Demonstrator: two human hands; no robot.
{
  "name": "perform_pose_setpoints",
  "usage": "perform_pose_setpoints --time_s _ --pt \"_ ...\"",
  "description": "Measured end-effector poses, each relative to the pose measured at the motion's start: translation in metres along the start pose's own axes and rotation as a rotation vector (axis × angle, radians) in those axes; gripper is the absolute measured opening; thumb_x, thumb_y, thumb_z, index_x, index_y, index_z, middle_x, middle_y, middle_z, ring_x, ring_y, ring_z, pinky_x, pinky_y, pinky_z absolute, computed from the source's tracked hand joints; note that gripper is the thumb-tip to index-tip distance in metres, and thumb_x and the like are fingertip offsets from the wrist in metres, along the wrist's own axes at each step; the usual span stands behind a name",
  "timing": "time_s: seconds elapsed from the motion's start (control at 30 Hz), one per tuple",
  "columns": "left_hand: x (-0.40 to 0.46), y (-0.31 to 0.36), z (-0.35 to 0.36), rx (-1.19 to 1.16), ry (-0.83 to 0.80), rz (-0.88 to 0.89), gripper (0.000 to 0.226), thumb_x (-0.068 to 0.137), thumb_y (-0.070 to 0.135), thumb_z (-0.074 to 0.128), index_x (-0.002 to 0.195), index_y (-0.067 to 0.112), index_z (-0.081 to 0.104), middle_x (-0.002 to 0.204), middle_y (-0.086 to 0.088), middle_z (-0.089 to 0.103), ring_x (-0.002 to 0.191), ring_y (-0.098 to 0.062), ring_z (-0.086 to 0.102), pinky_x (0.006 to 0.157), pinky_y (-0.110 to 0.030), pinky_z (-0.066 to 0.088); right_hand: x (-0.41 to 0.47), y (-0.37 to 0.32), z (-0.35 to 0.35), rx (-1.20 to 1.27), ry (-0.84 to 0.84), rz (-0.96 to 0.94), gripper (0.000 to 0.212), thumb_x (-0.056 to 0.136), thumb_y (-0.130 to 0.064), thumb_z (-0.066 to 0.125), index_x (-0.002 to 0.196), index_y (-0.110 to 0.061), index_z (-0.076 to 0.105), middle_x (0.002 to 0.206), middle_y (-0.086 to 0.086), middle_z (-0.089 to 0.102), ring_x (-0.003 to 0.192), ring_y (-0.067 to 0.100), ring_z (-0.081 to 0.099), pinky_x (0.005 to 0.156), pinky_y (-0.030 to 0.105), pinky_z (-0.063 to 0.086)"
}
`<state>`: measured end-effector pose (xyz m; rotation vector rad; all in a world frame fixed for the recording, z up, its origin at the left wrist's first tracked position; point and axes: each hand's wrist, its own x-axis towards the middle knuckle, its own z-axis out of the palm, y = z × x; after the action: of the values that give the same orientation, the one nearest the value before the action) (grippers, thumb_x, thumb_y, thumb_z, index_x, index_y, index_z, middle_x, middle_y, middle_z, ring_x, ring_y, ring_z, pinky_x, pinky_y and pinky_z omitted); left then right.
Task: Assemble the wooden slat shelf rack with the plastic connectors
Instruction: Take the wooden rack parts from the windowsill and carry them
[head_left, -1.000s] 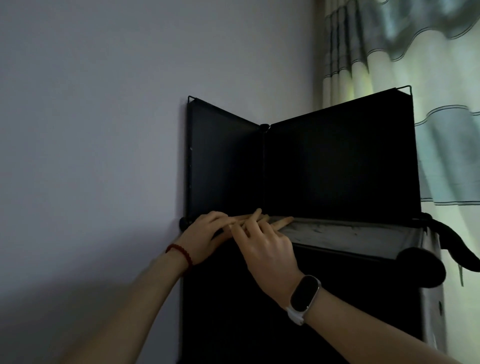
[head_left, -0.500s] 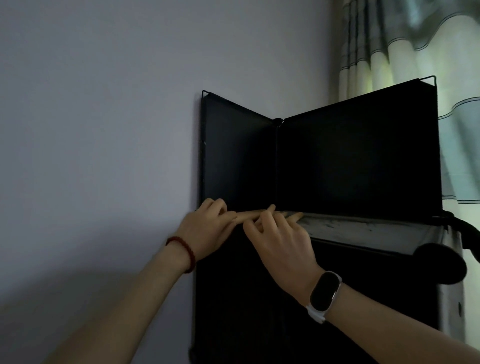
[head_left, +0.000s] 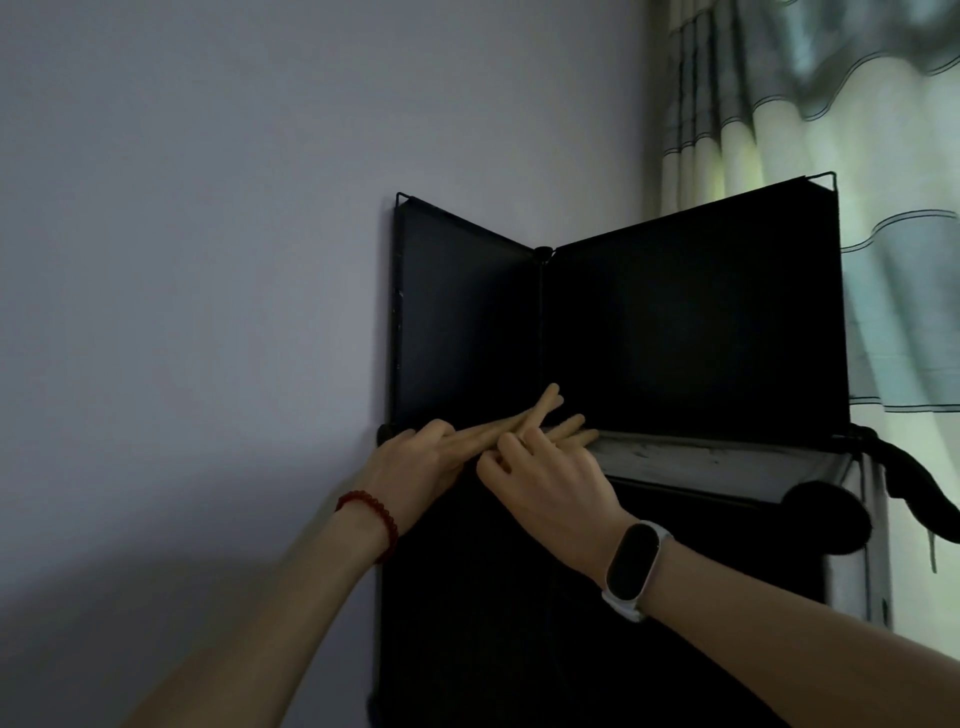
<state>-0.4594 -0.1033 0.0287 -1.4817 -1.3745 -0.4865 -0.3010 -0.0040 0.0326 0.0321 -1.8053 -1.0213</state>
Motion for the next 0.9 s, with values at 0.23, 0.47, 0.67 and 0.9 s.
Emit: perform_pose_setpoints --time_s 0.23,0.47,0.67,0.9 --pt "-0.010 0.017 -0.028 0.020 0.201 0.126 0.081 0.084 0.023 0.051 0.143 0.051 0.002 0.081 0.003 0.056 0.055 -0.004 0.050 0.051 -0.013 0.048 -0.006 0.010 -0.029 0.204 0.040 0.098 0.022 0.082 -0.013 0.043 0.086 -0.010 0.064 0.079 0.007 0.061 0.063 0.019 0.059 0.040 0.020 0.033" --pt "-0.007 0.042 -0.031 -0.119 0.389 -0.081 0.020 0.084 0.027 0.056 0.098 0.013 0.059 0.085 -0.005 0.058 0.073 -0.005 0.052 0.062 -0.018 0.050 -0.014 0.023 -0.053 0.372 0.093 0.339 0.021 0.075 -0.004 0.066 0.095 -0.009 0.061 0.082 0.005 0.059 0.064 0.020 0.056 0.040 0.022 0.038" --pt "0.014 0.088 -0.043 -0.114 0.560 -0.160 0.012 0.084 0.022 0.054 0.093 0.017 0.047 0.085 -0.005 0.053 0.074 -0.004 0.046 0.072 -0.002 0.040 -0.025 0.035 -0.088 0.494 0.155 0.362 0.028 0.076 0.005 0.066 0.101 -0.005 0.059 0.087 0.010 0.060 0.070 0.027 0.060 0.044 0.036 0.051" --pt "0.065 0.120 -0.070 -0.014 0.634 -0.059 0.006 0.090 0.020 0.052 0.091 0.017 0.047 0.081 0.004 0.045 0.060 -0.009 0.044 0.055 -0.017 0.043 -0.027 0.073 -0.124 0.481 0.247 0.454 0.023 0.078 -0.002 0.053 0.099 -0.007 0.061 0.087 0.005 0.061 0.070 0.021 0.059 0.049 0.027 0.046"
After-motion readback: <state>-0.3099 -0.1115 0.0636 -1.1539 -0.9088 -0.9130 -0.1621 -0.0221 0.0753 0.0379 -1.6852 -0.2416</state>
